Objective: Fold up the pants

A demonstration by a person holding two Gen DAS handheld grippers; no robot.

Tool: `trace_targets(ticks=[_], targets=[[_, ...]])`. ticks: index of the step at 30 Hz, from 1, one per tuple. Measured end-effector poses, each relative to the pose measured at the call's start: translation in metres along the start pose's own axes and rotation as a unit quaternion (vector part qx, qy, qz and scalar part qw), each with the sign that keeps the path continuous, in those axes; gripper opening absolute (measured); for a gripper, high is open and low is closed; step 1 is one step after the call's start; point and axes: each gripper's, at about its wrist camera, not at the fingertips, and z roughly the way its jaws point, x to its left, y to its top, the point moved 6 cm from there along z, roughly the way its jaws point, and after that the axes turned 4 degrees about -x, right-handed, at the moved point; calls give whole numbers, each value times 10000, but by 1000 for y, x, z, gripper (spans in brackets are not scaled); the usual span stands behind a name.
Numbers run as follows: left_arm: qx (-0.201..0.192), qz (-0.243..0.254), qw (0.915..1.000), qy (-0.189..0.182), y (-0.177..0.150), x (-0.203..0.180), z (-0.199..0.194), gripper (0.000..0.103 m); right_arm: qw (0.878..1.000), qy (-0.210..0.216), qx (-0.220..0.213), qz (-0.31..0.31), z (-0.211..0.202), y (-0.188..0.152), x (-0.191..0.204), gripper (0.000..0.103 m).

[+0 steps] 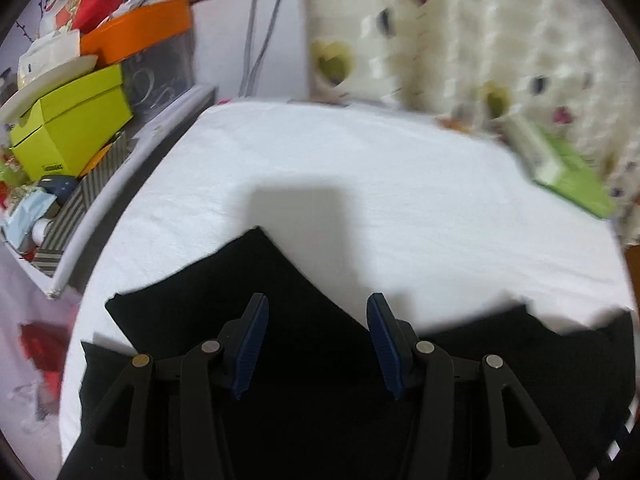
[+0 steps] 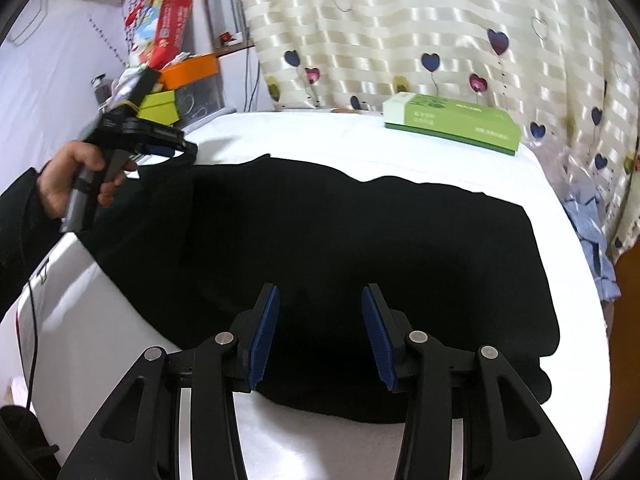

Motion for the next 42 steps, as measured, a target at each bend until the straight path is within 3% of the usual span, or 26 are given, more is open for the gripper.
trace_targets(ticks=[2,4,6,7,8,10,16,21,25,30,34,36,38,40,42], targets=[[251,72,9991,324,-3,3,18,54,10000,-6,5,54,3,-1,-4,44],[99,249,9988,413,-5,0,18,52,9999,39,43,125,5,-1,-7,45],[34,318,9991,275,-9,-7,15,31,9999,47,27,162,6,0,-9,44],[-2,414,9986,325,-10,-11,13,14,9999,45,15,162,6,1,-9,44],[-36,501,9975,494,-12,-11,11,7,9999,21,-9,140,5,2,-9,45],[-130,399,9983,413,-14,-9,5,6,9999,-11,-31,112,3,4,-7,45],[-890,-189,9958,50,-21,18,-57,5,9998,17,-144,141,-9,5,-4,45],[-1466,-748,9858,-346,-51,57,-118,5,9995,-47,-78,316,-14,-3,-5,45],[-1508,-1201,9799,-510,-88,89,-131,5,9977,-26,-10,684,-18,-13,-13,44],[-1154,-1726,9763,-609,-137,119,-114,6,9928,-125,0,1190,-26,-22,-32,45],[-1122,-1879,9729,-741,-145,122,-112,8,9853,-237,-35,1694,-35,-31,-53,46],[-1157,-1887,9712,-880,-144,121,-113,13,9809,-312,-68,1917,-41,-34,-63,47],[-1191,-1858,9710,-915,-143,120,-112,32,9771,-209,-132,2115,-45,-36,-70,47],[-1165,-1975,9684,-980,-143,121,-109,40,9732,-112,-141,2292,-44,-36,-74,47],[-1157,-2112,9647,-1065,-144,124,-108,41,9708,-118,-196,2389,-44,-33,-77,47]])
